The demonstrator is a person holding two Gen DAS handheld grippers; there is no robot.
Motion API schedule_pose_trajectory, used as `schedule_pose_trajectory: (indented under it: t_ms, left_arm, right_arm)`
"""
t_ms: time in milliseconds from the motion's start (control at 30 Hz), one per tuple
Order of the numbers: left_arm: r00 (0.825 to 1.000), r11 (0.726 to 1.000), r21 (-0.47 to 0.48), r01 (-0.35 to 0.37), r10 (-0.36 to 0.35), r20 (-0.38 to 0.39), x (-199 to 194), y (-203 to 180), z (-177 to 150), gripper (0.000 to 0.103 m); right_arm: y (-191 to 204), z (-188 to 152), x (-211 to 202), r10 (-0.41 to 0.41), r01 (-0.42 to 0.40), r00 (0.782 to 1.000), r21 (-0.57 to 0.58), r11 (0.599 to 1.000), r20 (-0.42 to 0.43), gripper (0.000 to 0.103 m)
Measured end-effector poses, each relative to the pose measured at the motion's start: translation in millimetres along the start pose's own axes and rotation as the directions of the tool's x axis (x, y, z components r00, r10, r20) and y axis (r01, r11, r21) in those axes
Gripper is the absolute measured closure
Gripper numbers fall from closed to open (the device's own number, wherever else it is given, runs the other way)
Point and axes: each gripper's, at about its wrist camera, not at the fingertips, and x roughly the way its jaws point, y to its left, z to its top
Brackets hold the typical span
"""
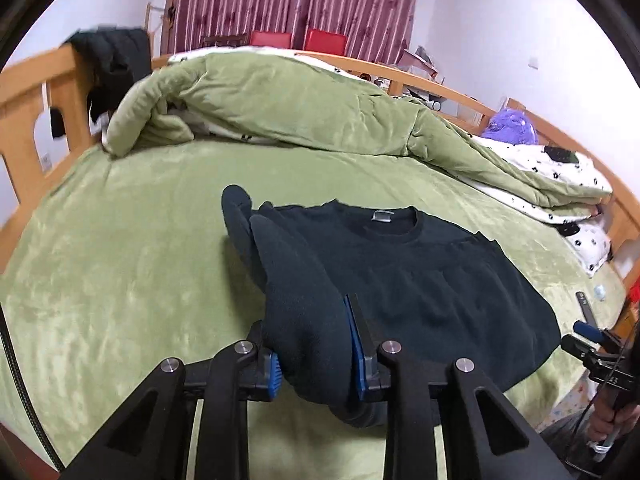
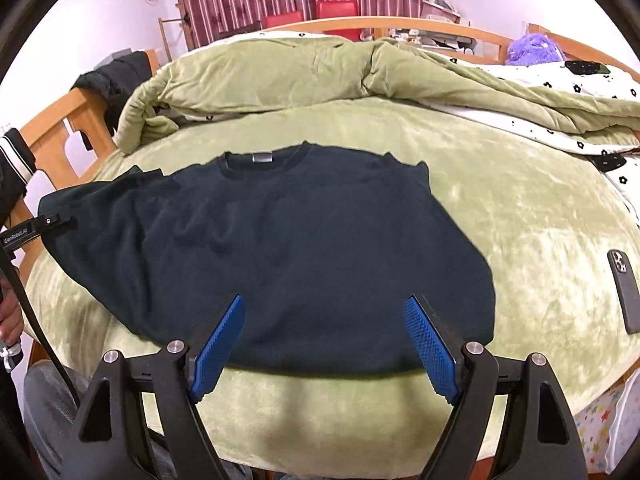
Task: Fold small clothes
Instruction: 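Grasp the sweatshirt side edge with the left gripper and lift it, then fold the held side edge across the body with the left gripper, release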
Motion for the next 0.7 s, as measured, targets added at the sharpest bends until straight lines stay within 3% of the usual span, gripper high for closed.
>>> schedule_pose_trajectory:
  t_ms: [167,367,700]
  left_arm:
    - [1.0,0.999,0.032,0.003,-0.004,0.018,1.1,-38.1,2.0,0.078]
    - [0.998,0.997,0.042,0.062,-0.063,0.022,10.7,-79.6,2.2,0.08]
    - [0.98,0.976,0.097,0.193,-0.187,-0.068,51.6,-157.7,-35.0,0.081]
  right_arm:
    - [-17.0,2.5,-4.1,0.009,-0.009,1.0,-0.001,1.0,0.027,0.022]
    - [-47.2,1.9,-4.6,0.0,-0.001,1.0,0.031,1.0,0.03,0.022]
    - [-84.9,-7.4,-4.8,-0.018,0.016,1.0,0.086,0.996,0.02,0.022]
